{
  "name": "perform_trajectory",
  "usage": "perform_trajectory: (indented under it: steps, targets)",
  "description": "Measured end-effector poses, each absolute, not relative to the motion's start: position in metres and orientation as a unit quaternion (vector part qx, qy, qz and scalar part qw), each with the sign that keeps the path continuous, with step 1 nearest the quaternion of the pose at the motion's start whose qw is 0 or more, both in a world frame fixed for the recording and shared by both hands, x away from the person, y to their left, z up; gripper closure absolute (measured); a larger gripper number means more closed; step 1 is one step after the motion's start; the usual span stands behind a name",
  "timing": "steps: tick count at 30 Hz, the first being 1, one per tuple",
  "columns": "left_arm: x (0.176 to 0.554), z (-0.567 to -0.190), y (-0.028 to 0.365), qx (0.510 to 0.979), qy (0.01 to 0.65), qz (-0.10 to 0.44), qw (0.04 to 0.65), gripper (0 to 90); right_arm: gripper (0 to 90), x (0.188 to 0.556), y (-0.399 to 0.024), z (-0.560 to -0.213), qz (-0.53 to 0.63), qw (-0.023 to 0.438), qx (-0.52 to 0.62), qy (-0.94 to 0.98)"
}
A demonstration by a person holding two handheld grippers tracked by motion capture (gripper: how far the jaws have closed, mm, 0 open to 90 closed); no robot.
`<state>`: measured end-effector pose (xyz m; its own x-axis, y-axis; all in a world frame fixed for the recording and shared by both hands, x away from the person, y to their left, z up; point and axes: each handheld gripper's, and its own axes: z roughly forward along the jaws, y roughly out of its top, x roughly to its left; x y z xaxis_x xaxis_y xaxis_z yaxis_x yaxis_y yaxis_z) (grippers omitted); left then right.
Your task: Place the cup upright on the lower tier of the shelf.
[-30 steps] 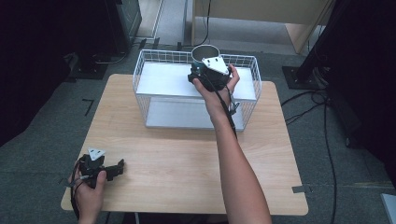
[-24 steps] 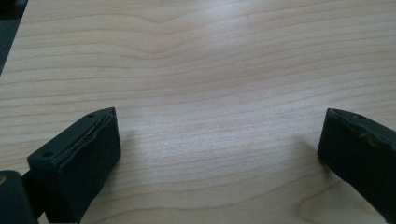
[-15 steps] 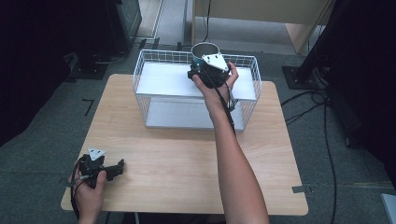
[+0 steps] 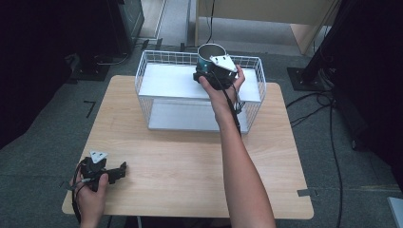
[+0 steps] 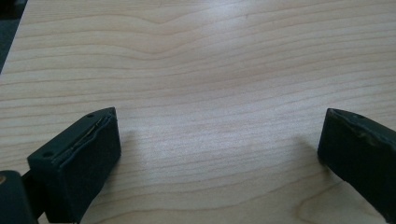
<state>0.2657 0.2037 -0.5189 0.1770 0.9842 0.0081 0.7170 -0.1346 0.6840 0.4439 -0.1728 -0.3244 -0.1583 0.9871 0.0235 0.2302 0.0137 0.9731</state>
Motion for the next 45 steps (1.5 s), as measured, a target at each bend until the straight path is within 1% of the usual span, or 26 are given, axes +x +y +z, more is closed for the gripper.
perform_trajectory:
  steps: [2, 6, 9, 19, 25, 35, 45]
  targets:
    - [0.266, -0.519, 0.204, 0.714, 0.595, 0.239, 0.280, 0.0, 11.7, 0.444, -0.174, -0.324, 0.479, 0.393, 0.515, 0.592]
    - [0.266, -0.519, 0.204, 0.714, 0.595, 0.239, 0.280, 0.0, 2.8, 0.443, -0.175, -0.324, 0.481, 0.382, 0.511, 0.601]
    - [0.266, -0.519, 0.204, 0.715, 0.595, 0.239, 0.280, 0.0, 0.0, 0.442, -0.175, -0.324, 0.480, 0.380, 0.505, 0.609]
    - [0.266, -0.519, 0.204, 0.714, 0.595, 0.239, 0.280, 0.0, 0.0, 0.433, -0.178, -0.325, 0.483, 0.369, 0.499, 0.617]
    - [0.266, -0.519, 0.204, 0.715, 0.595, 0.239, 0.279, 0.0, 0.0, 0.422, -0.180, -0.326, 0.484, 0.375, 0.488, 0.622]
    - [0.266, -0.519, 0.204, 0.715, 0.595, 0.239, 0.279, 0.0, 0.0, 0.397, -0.187, -0.325, 0.500, 0.373, 0.476, 0.620]
    - [0.266, -0.519, 0.204, 0.715, 0.595, 0.239, 0.279, 0.0, 0.0, 0.368, -0.197, -0.327, 0.504, 0.382, 0.462, 0.621]
